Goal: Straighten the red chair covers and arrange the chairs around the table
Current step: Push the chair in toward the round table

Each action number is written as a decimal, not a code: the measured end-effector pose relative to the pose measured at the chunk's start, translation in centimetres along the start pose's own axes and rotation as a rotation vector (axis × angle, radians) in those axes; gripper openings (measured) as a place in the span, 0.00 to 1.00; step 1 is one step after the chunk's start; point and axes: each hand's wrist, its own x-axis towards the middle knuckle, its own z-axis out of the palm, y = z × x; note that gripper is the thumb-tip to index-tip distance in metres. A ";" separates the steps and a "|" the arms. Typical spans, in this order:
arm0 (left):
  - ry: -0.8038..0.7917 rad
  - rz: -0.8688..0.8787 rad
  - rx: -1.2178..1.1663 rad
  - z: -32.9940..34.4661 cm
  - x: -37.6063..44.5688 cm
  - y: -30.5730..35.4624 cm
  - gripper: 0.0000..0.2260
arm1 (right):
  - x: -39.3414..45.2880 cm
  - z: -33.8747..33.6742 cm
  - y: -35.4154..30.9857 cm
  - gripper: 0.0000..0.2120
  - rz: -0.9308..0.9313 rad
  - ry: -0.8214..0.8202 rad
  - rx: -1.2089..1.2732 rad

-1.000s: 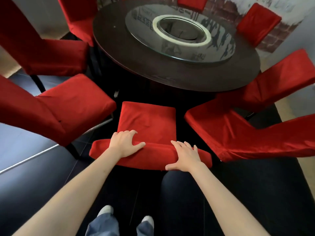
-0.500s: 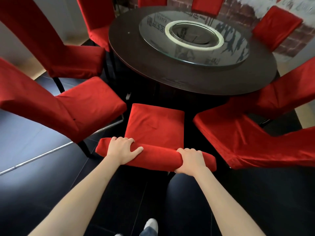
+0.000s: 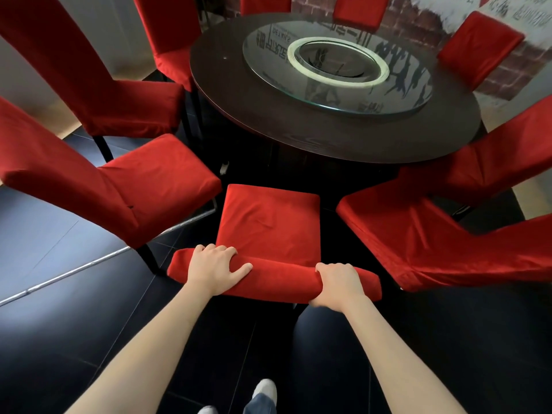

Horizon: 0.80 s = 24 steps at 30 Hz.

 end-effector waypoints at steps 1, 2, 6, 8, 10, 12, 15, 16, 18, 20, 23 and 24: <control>0.003 0.005 -0.003 0.0 0.0 -0.1 0.37 | -0.2 0.2 -0.1 0.24 -0.002 0.004 -0.003; 0.006 0.008 -0.003 0.0 0.0 -0.1 0.37 | -0.3 0.4 -0.2 0.24 -0.002 0.009 -0.001; 0.000 0.024 0.008 -0.2 0.0 -0.2 0.35 | -0.9 1.0 -0.4 0.24 0.005 0.017 0.005; -0.004 0.027 0.016 -0.1 -0.1 0.0 0.34 | -1.2 1.2 -0.2 0.24 0.008 0.016 0.009; -0.006 0.028 0.020 -0.1 -0.3 0.3 0.34 | -1.3 1.1 0.0 0.24 0.010 0.013 0.004; -0.011 0.026 0.020 -0.1 -0.4 0.5 0.33 | -1.4 1.0 0.3 0.24 0.011 0.005 0.001; -0.018 0.015 0.008 -0.1 -0.7 1.0 0.31 | -1.5 0.8 0.6 0.24 0.022 -0.010 0.002; -0.019 0.011 0.007 -0.1 -0.8 1.2 0.32 | -1.5 0.8 0.8 0.24 0.025 -0.014 -0.002; -0.018 0.004 0.007 0.0 -0.9 1.5 0.33 | -1.7 0.8 1.0 0.25 0.030 -0.019 -0.010; -0.012 0.005 0.003 0.1 -1.1 1.7 0.33 | -1.7 0.8 1.0 0.26 0.040 -0.020 -0.014; -0.019 0.003 -0.003 0.0 -1.3 1.7 0.33 | -1.9 0.9 0.8 0.27 0.056 -0.025 -0.017; -0.023 0.003 -0.004 -0.1 -1.3 1.6 0.32 | -1.9 0.9 0.7 0.27 0.064 -0.025 -0.013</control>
